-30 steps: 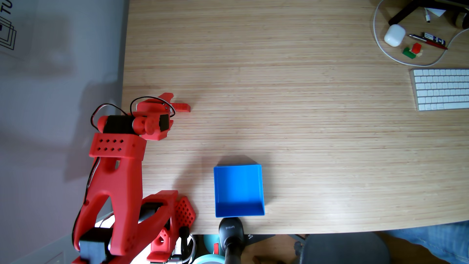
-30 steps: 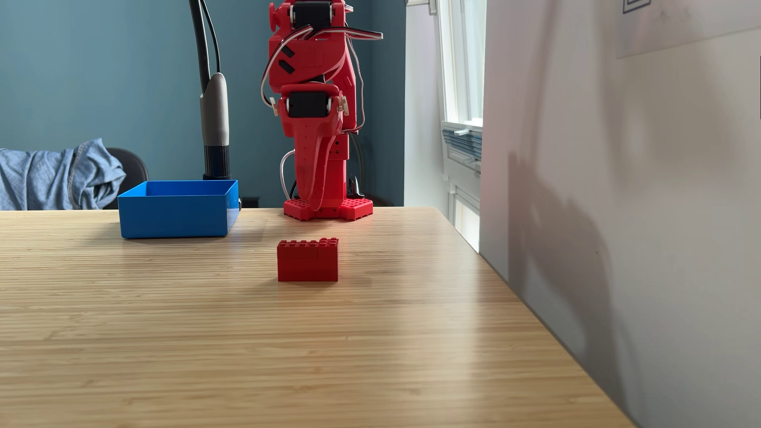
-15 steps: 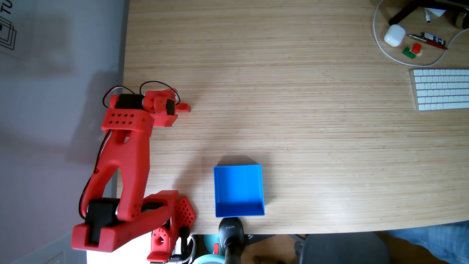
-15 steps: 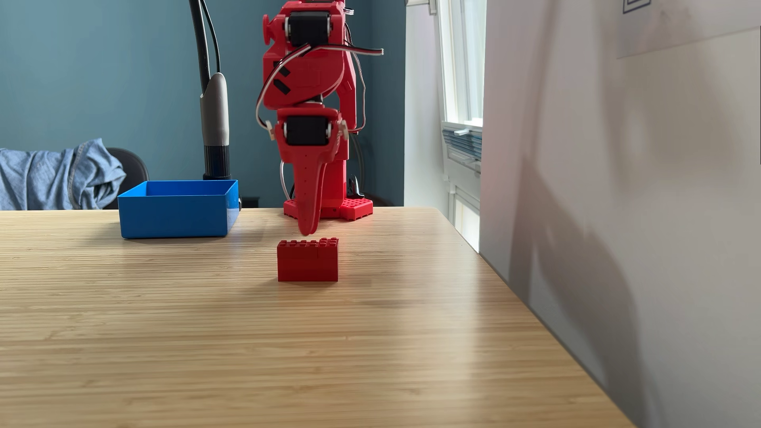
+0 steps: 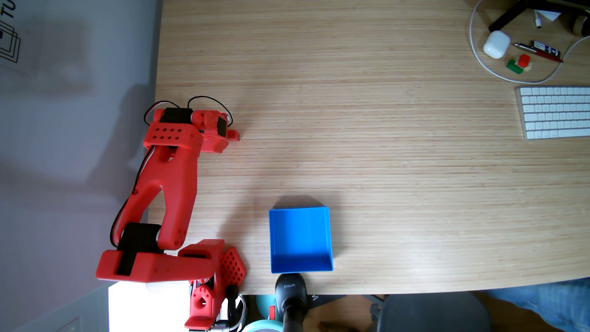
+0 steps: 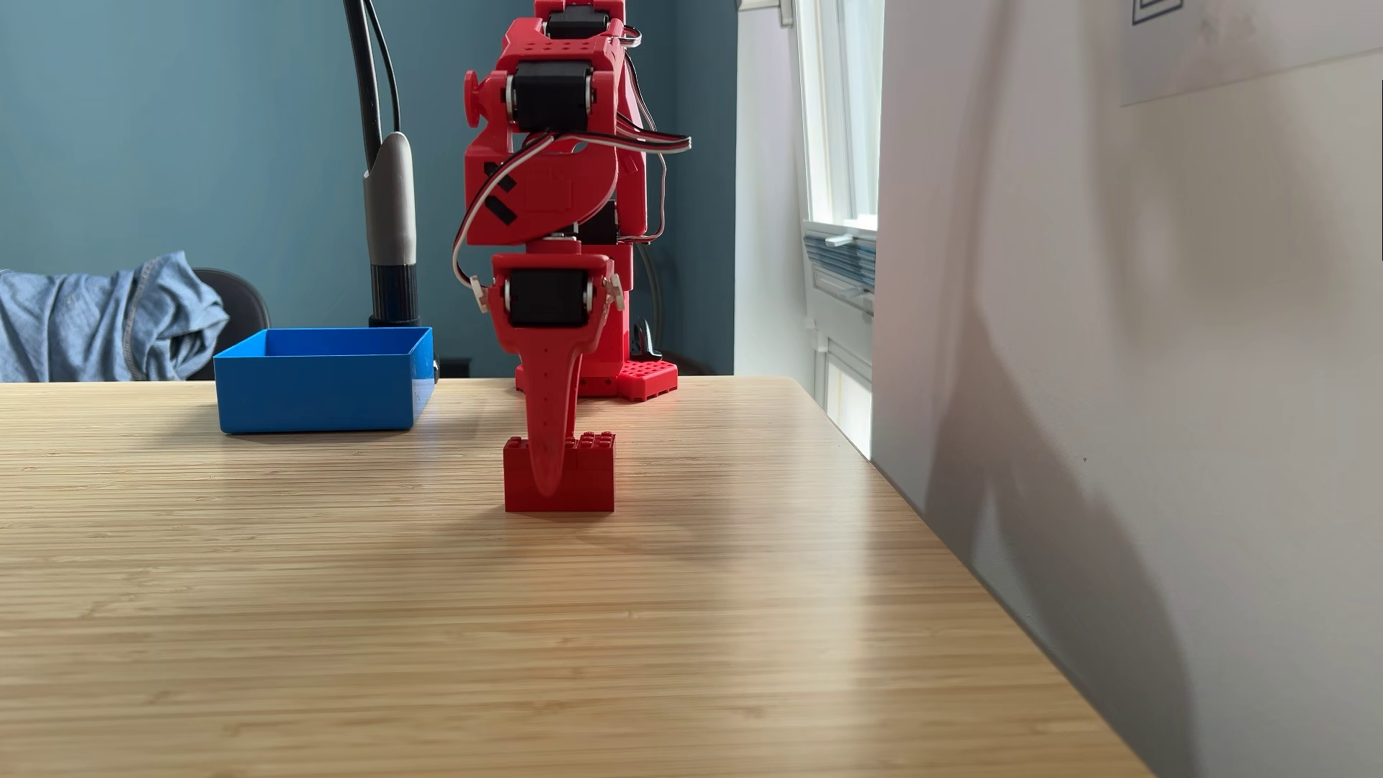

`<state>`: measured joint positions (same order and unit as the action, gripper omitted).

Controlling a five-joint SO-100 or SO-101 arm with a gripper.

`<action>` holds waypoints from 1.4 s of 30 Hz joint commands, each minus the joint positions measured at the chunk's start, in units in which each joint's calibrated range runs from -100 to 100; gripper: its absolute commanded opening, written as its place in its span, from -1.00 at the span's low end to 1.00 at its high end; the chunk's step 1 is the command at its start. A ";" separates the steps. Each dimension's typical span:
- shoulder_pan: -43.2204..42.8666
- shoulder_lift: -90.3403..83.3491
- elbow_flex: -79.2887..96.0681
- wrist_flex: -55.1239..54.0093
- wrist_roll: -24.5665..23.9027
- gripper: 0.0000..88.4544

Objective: Put the red lego brick in blue bin

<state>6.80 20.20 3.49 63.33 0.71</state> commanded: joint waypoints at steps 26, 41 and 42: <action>3.55 2.00 -18.10 11.01 -3.96 -1.00; 15.16 0.84 -18.19 21.40 -2.30 -1.00; 16.24 0.35 -18.38 22.05 -2.05 -1.00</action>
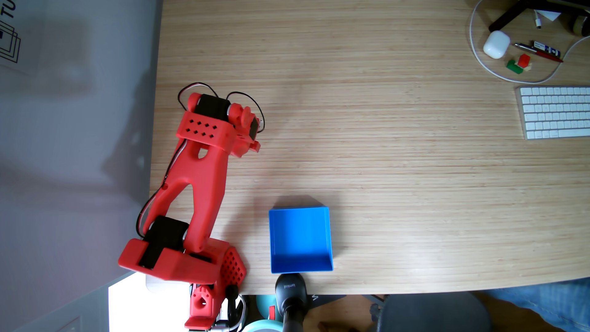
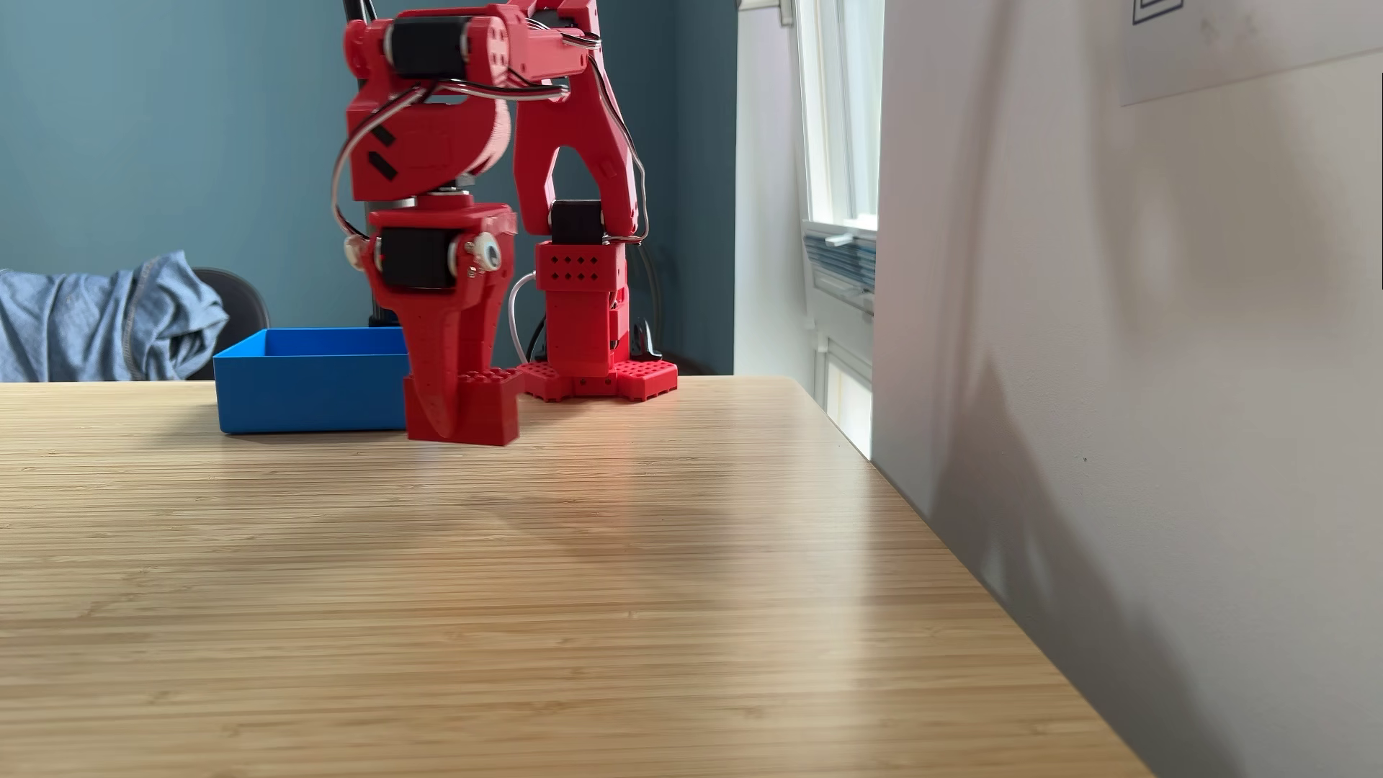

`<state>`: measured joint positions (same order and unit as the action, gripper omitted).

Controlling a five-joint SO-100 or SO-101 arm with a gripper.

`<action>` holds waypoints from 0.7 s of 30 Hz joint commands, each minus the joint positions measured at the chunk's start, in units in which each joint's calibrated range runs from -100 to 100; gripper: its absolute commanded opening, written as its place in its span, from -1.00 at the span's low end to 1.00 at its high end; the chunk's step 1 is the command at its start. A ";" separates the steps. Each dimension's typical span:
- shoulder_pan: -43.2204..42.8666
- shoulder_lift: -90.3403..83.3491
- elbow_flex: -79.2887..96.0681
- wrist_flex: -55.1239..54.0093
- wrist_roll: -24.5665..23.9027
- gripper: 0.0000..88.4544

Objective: Put the red lego brick in blue bin

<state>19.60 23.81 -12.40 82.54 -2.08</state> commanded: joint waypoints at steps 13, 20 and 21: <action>16.86 -20.17 5.23 4.71 5.96 -1.00; 25.37 -25.72 9.59 4.88 9.13 -1.00; 26.46 -26.22 9.95 4.88 9.57 -1.00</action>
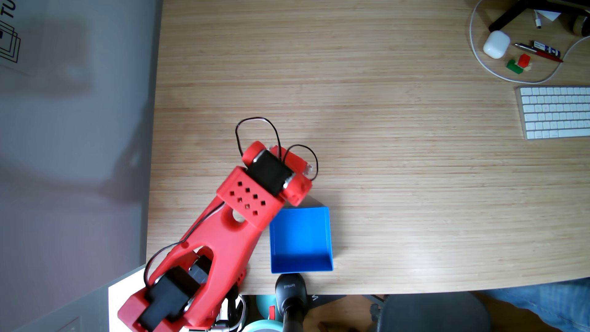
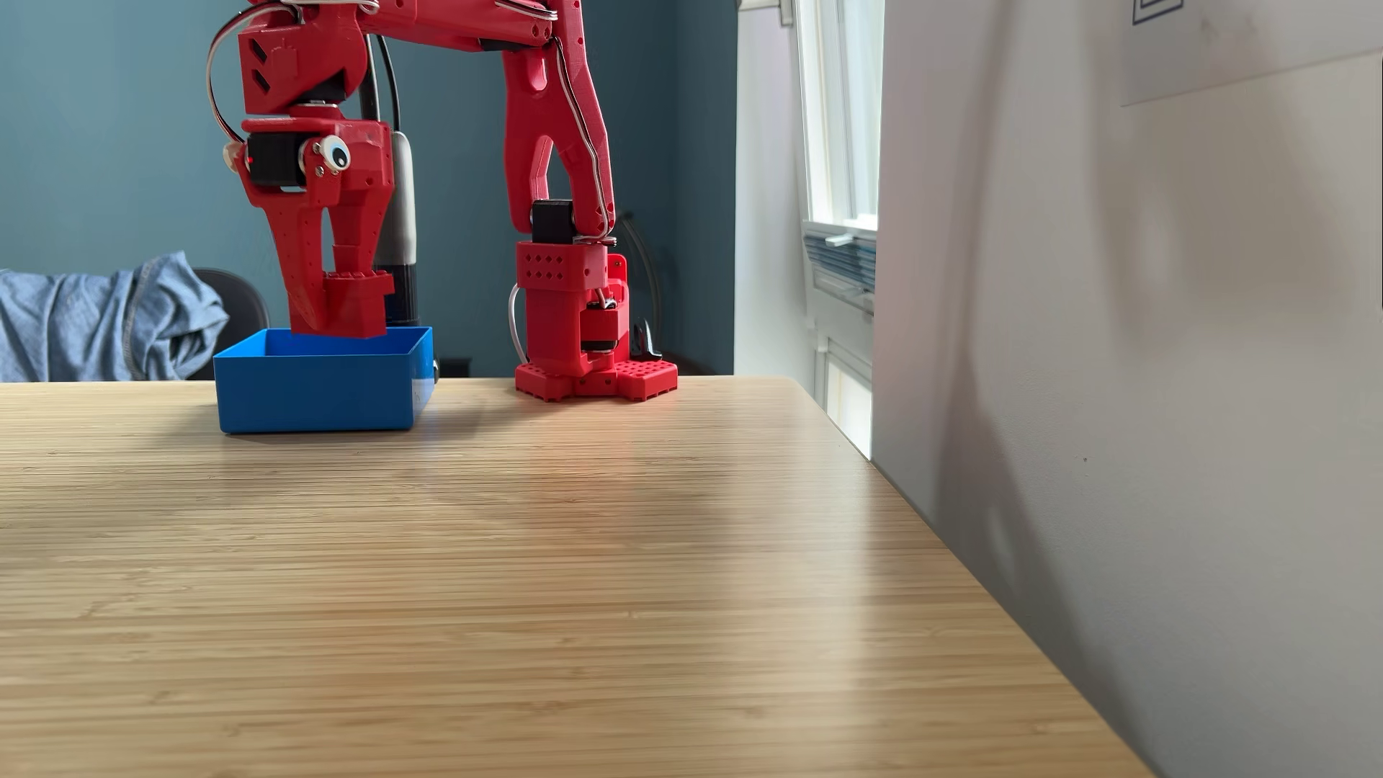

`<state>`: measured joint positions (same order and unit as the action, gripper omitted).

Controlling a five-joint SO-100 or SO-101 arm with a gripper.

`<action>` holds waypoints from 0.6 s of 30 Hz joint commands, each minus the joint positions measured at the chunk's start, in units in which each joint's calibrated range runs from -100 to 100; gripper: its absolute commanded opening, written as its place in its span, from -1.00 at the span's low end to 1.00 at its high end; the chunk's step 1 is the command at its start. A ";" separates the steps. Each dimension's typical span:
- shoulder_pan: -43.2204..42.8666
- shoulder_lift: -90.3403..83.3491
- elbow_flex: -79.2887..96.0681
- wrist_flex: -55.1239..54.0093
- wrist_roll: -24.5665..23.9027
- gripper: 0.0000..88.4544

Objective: Put the red lego brick in blue bin

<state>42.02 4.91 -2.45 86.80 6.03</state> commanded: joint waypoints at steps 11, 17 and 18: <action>16.86 -9.72 4.08 0.37 7.72 -1.00; 23.00 -9.72 5.62 0.12 10.89 -1.00; 23.86 -9.72 5.53 0.12 11.38 -1.00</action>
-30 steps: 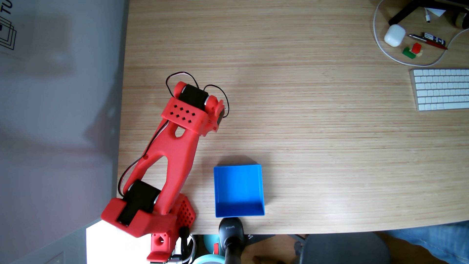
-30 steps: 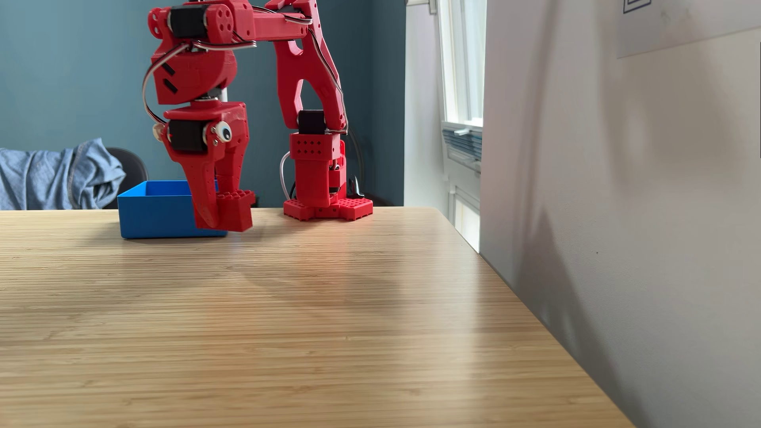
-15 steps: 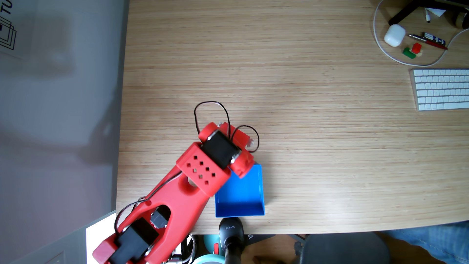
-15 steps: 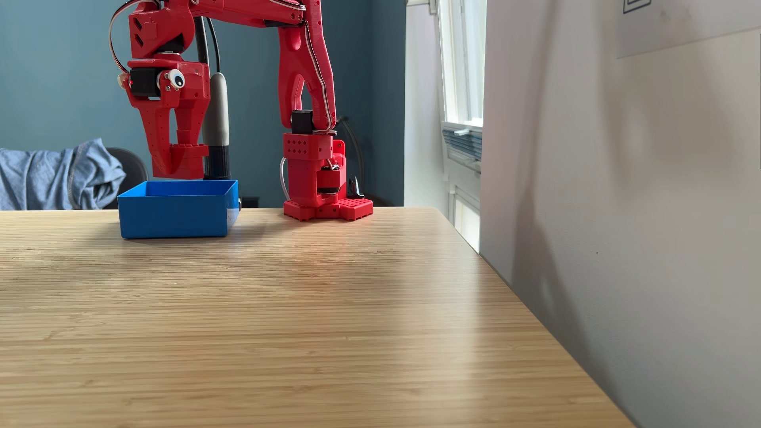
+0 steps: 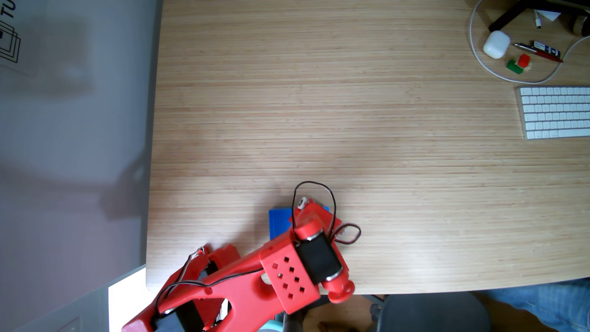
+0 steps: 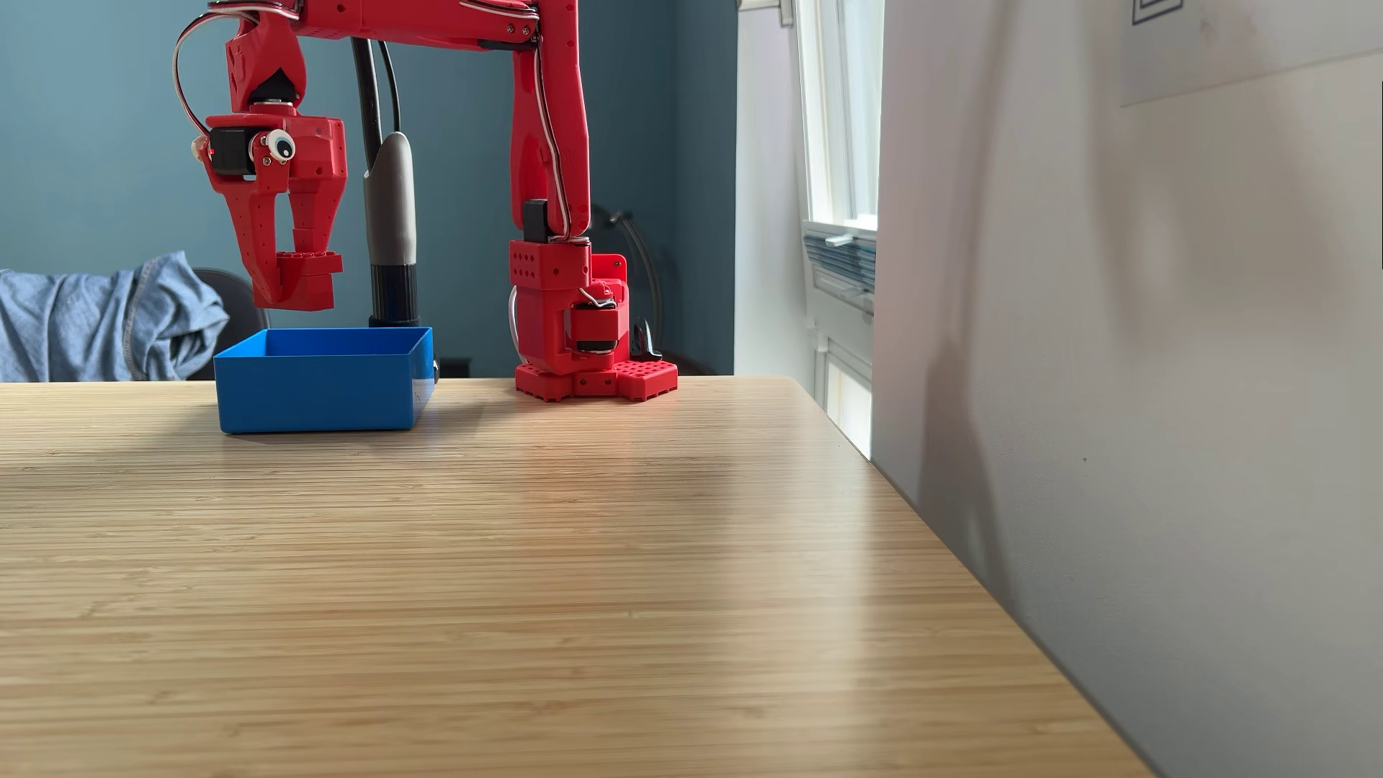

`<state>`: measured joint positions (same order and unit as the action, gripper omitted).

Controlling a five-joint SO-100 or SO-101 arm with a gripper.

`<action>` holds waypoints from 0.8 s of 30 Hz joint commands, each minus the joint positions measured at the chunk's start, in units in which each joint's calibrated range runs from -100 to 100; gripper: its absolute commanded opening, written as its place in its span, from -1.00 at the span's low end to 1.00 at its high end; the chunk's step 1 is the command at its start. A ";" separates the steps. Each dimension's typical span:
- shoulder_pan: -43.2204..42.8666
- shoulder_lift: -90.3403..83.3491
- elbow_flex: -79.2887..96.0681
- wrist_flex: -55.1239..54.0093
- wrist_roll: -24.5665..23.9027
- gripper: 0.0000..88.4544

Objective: Put the red lego brick in blue bin

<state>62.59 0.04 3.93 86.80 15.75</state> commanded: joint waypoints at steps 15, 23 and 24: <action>9.57 -4.85 5.60 -3.94 5.27 -1.00; 9.42 -4.85 8.59 -6.45 5.27 -1.00; 9.35 -4.85 8.96 -6.78 5.27 -1.00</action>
<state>71.50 0.04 13.10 80.88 20.88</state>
